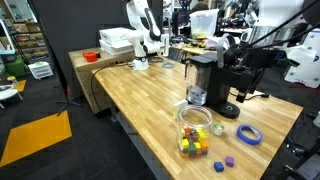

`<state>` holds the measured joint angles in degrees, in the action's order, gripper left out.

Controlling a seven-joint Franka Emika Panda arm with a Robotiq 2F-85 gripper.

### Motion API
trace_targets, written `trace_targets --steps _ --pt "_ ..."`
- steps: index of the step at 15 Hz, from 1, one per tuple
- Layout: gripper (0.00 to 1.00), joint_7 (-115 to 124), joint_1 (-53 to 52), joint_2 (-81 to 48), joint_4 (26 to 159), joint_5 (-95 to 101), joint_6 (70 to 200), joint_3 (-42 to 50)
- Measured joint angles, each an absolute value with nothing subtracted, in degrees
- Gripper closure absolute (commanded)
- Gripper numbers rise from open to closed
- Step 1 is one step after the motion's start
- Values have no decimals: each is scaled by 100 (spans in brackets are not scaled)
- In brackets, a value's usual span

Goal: Remove the coffee pod from the coffee maker

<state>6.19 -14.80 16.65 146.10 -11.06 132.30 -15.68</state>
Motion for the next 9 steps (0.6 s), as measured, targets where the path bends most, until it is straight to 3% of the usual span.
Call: trace_targets --steps 9 --pt "0 895 -1810 2748 15058 -1697 12797 -1504"
